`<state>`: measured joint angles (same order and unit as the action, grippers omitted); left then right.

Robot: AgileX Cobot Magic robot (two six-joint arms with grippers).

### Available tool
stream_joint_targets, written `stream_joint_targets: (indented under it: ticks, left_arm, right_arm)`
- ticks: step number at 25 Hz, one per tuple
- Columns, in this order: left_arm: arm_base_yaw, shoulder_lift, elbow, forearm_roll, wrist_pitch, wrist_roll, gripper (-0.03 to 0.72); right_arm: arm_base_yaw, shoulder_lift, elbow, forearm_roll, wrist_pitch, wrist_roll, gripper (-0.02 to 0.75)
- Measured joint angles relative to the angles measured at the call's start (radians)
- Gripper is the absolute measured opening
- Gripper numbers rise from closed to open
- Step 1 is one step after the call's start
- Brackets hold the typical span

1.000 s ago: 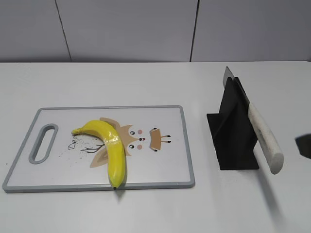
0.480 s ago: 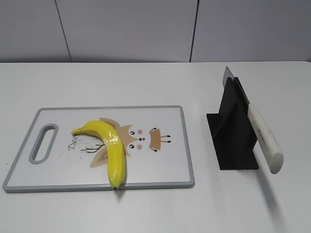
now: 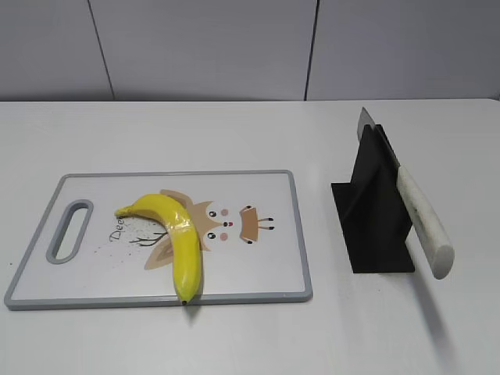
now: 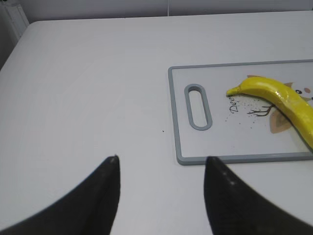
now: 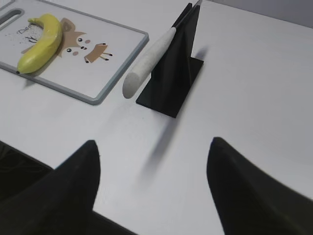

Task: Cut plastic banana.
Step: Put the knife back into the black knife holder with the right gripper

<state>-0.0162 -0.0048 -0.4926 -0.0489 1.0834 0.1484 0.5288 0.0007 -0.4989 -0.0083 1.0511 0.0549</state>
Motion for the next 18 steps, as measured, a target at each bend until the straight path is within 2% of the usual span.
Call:
stream_joint_targets:
  ticks: [2,5,10,13,18]
  left_arm:
    - [0.0,0.0,0.0,-0.001,-0.001,0.0,0.532]
    - [0.0,0.0,0.0,-0.001,0.0,0.0,0.528]
    - [0.0,0.0,0.0,-0.001,0.0,0.0,0.523]
    - [0.0,0.0,0.0,-0.001,0.0,0.0,0.519]
    - [0.0,0.0,0.0,-0.001,0.0,0.0,0.515]
  right_arm:
    - [-0.021,-0.007,0.0,0.008,0.0,0.0,0.535]
    - [-0.097,-0.007,0.0,0.024,0.0,0.0,0.522]
    - [-0.286,-0.007,0.0,0.031,0.0,0.0,0.517]
    - [-0.372,-0.007,0.0,0.031,0.0,0.0,0.516]
    - [-0.452,-0.007,0.0,0.032,0.0,0.0,0.516]
